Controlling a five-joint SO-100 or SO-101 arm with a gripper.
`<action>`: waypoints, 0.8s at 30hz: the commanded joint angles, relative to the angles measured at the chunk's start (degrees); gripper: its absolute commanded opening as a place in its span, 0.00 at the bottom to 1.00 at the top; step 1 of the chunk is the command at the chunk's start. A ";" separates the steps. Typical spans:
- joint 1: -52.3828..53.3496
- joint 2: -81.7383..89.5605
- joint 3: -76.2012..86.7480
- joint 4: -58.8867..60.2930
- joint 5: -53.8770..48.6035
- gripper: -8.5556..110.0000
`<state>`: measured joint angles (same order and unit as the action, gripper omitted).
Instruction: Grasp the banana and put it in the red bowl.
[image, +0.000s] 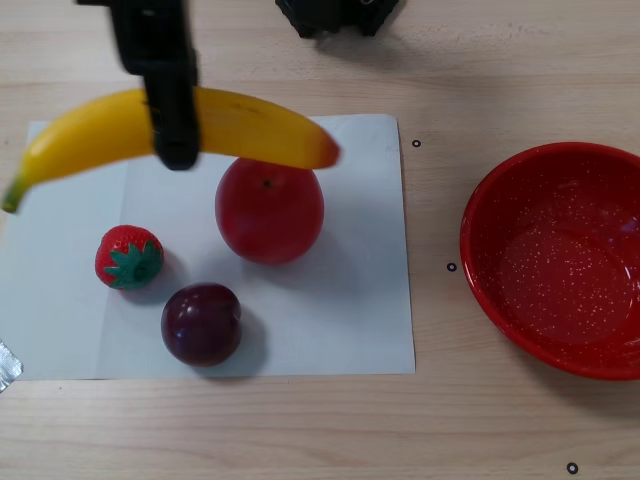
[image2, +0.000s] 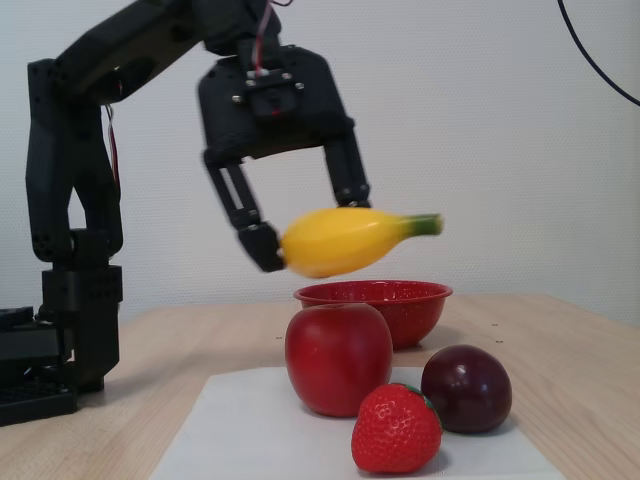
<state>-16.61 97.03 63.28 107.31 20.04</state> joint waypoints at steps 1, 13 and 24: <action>2.64 6.59 -7.65 1.85 -2.20 0.07; 23.03 3.69 -15.91 1.85 -11.34 0.07; 38.50 0.70 -20.83 1.85 -17.05 0.07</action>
<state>20.65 95.36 49.66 107.31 3.87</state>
